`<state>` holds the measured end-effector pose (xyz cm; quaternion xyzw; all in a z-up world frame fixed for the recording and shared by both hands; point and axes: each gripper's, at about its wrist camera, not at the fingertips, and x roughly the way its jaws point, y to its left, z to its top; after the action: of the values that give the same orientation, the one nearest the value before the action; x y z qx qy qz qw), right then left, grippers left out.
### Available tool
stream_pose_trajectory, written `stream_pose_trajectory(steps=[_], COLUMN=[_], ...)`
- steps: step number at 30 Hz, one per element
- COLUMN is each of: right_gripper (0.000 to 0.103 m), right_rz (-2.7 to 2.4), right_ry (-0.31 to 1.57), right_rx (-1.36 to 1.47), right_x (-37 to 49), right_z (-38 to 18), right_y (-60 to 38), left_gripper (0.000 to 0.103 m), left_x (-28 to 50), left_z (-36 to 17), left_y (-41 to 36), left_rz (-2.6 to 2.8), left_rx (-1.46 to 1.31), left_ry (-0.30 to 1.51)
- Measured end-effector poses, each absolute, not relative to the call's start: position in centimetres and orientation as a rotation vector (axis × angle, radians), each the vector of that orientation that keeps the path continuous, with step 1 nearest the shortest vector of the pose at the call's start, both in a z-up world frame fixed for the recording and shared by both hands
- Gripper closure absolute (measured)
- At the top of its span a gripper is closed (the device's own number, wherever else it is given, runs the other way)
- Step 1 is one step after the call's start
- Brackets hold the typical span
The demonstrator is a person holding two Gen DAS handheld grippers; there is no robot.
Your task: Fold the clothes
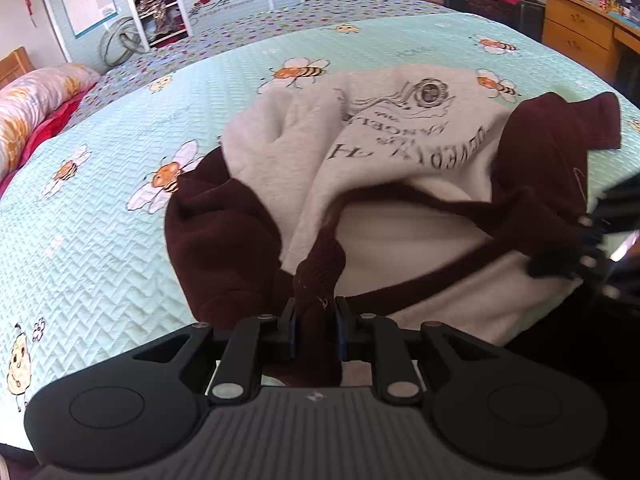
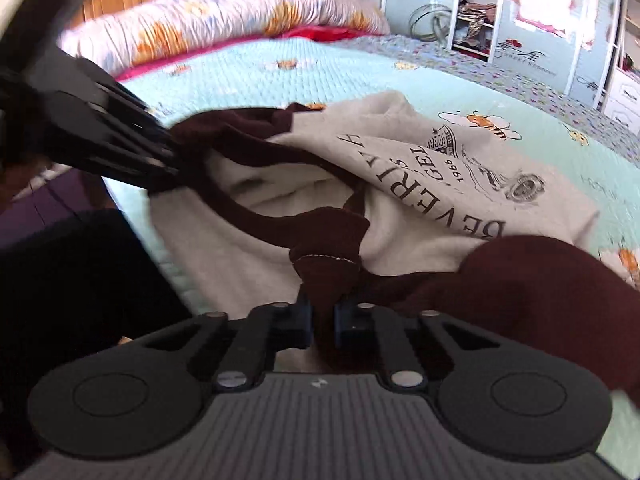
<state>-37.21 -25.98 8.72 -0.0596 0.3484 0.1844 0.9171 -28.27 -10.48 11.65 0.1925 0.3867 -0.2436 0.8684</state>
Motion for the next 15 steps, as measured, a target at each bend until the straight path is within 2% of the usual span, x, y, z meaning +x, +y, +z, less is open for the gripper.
stream_pose_trajectory(steps=[3,8,10,13,15], right_gripper=[0.091,0.091,0.091,0.091,0.091], right_rz=[0.359,0.341,0.344,0.355,0.363], right_ry=[0.688,0.618,0.57,0.498,0.459], right_rx=[-0.004,0.25,0.359,0.491,0.579], right_x=[-38.9,-39.4,-38.6,-36.7,-35.2], right_z=[9.9,12.1,13.2,14.9,16.0], right_y=[-27.0,-30.6,-32.3,-34.2,-35.5], left_gripper=[0.078,0.076,0.07,0.056,0.039], left_x=[-28.6,-28.3,-28.0,-27.5,-27.3], left_z=[12.5,14.0,15.0,17.0,18.5], left_y=[-10.8,-11.0,-11.3,-12.0,-11.9], left_rz=[-0.54,-0.563,-0.559,-0.526,-0.483], left_rx=[0.372,0.283,0.257,0.236,0.201], left_ry=[0.793,0.769,0.752,0.7,0.659])
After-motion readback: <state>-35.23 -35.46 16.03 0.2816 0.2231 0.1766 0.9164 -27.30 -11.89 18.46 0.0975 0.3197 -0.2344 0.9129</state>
